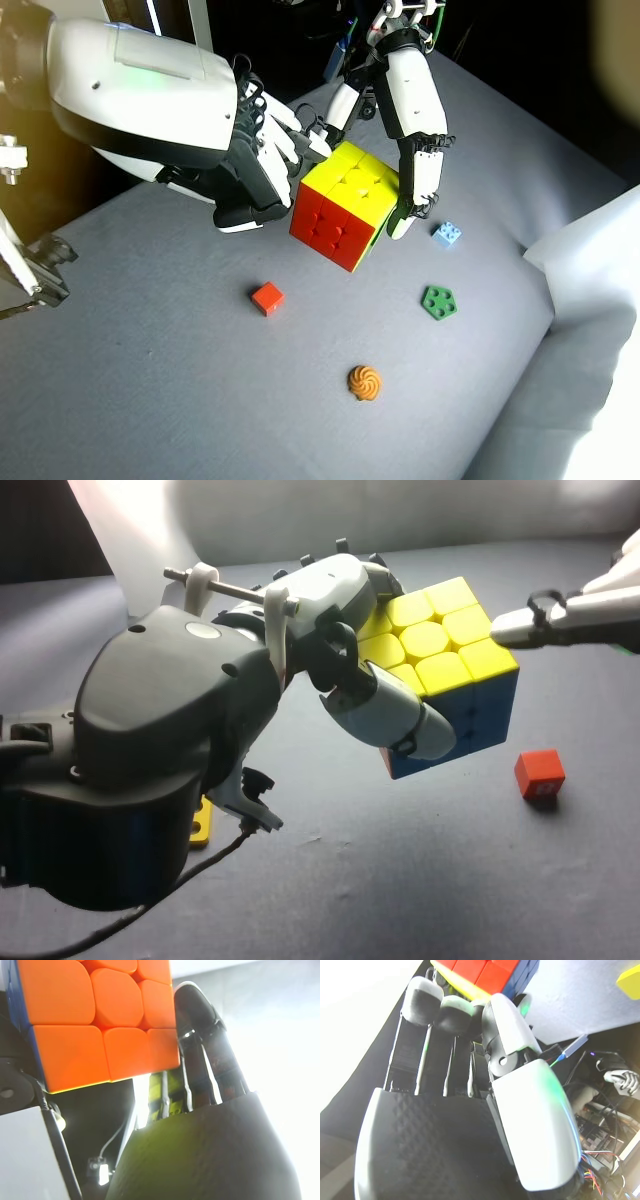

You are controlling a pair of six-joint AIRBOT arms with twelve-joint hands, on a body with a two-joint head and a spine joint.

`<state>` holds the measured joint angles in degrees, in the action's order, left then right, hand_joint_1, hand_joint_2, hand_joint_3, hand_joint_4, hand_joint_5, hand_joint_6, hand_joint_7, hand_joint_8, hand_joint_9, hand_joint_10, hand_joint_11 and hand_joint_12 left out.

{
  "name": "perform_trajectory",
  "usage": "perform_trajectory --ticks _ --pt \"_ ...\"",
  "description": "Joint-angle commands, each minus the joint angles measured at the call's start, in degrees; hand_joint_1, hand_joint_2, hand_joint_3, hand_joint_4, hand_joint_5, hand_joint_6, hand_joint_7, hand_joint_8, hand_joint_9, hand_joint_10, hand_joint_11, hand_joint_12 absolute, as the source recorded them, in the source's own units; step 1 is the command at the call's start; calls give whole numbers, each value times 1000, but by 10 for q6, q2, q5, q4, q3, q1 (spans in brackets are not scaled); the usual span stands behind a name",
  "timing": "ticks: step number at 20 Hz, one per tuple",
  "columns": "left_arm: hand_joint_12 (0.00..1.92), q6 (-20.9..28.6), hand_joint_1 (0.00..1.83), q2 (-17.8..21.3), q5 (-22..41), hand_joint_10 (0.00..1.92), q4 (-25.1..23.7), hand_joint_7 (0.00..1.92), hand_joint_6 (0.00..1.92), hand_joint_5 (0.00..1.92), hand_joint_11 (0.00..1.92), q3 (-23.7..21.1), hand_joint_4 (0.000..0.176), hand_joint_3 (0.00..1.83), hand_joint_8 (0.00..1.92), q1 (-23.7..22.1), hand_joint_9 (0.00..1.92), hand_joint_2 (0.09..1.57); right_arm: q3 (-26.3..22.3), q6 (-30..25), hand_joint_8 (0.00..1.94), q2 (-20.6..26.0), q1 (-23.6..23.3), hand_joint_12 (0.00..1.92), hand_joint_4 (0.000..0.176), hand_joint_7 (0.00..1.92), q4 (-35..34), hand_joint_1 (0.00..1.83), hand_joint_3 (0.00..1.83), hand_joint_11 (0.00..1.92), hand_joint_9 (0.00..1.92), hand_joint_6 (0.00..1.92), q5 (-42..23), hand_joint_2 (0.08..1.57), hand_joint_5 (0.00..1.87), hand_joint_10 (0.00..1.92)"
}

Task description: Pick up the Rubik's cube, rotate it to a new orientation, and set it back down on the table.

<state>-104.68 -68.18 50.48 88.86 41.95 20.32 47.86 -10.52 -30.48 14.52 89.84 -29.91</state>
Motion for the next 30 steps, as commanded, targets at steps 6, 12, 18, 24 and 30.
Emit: perform_trajectory --ticks 6,12,18,24,30 --pt "1642 9 1305 2 10 1529 -48 670 1101 887 476 0 0 1 1397 -12 618 1222 -2 3 1659 -9 7 1921 0 619 -29 1274 14 852 854 0 -4 1312 224 1921" --pt "1650 9 1216 2 11 1341 -48 691 1120 906 474 0 0 0 1410 -12 589 1211 -1 8 1680 -16 23 1921 0 601 -29 1268 13 807 810 4 7 1323 194 1921" --pt "1573 9 1330 2 11 1540 -48 727 1178 844 534 0 0 0 1304 -12 665 1215 -1 14 1652 -20 26 1921 0 622 -29 1276 3 831 834 2 8 1314 195 1921" --pt "1588 9 1339 2 12 1554 -48 735 1131 850 556 -1 0 2 1319 -14 681 1211 0 34 1659 -26 30 1921 0 619 -30 1275 3 849 864 2 16 1316 201 1921" --pt "1578 9 1179 2 12 1179 -48 736 1140 884 514 -1 0 1 1381 -15 640 1204 6 35 1610 -29 27 1921 0 655 -40 1286 0 875 894 6 16 1297 231 1921"
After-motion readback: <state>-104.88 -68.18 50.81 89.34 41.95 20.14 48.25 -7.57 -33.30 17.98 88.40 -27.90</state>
